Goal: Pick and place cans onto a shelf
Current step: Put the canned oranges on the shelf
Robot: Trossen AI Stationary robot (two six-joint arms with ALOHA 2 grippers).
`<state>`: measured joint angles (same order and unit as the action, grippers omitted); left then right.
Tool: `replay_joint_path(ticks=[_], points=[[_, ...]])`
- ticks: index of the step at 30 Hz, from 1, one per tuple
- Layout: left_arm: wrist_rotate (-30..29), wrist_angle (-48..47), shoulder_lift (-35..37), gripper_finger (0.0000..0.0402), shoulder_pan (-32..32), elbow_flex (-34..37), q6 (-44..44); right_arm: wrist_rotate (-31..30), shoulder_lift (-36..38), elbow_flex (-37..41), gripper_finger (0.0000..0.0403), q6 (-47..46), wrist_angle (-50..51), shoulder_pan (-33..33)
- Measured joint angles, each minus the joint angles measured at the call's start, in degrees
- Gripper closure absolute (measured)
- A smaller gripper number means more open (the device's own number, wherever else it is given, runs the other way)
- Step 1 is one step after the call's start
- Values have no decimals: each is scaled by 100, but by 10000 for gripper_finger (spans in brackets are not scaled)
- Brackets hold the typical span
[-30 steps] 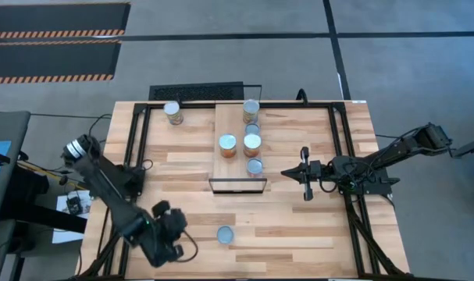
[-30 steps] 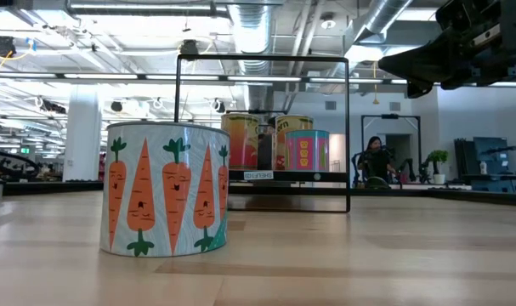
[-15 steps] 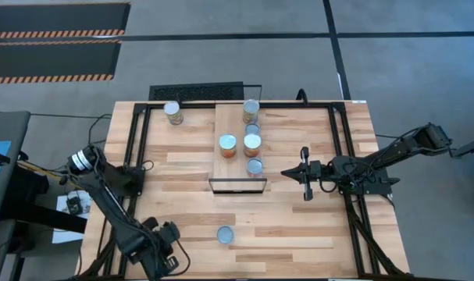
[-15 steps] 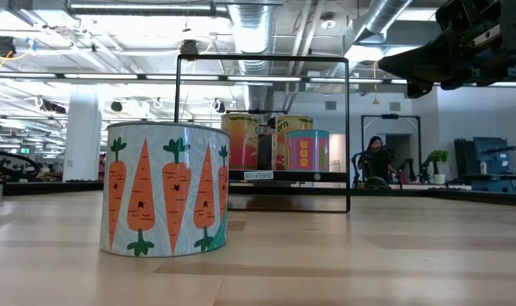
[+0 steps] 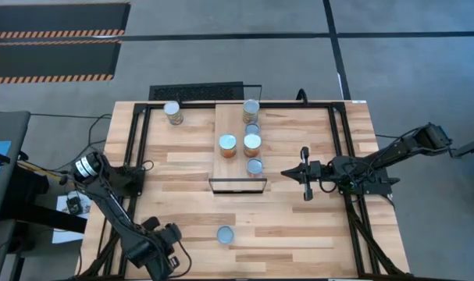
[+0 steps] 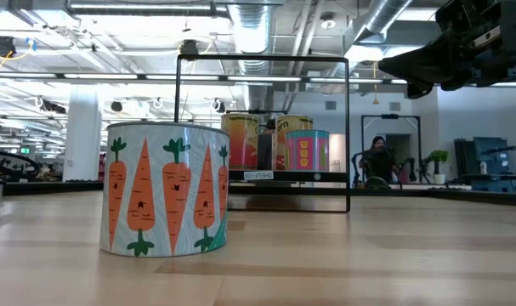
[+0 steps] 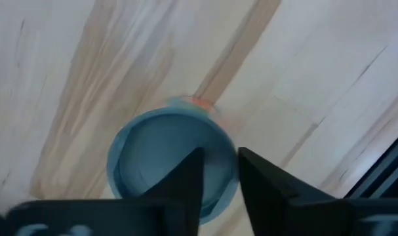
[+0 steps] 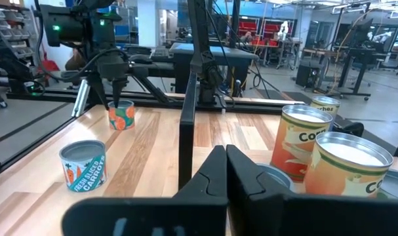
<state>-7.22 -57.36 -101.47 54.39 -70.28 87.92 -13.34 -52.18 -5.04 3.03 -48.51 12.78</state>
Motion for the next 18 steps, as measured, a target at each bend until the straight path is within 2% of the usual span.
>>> replay_joint_path(ticks=[5, 11, 18], points=[[-315, 116, 4, 393, 2, -44, -312, 0, 0, 0, 394, 0, 3, 0], [-958, 161, 187, 399, -327, -735, -1175, 0, 0, 0, 394, 0, 4, 0], [-1543, 159, 428, 401, -1249, -1996, -3274, 0, 0, 0, 394, -2, 10, 0]])
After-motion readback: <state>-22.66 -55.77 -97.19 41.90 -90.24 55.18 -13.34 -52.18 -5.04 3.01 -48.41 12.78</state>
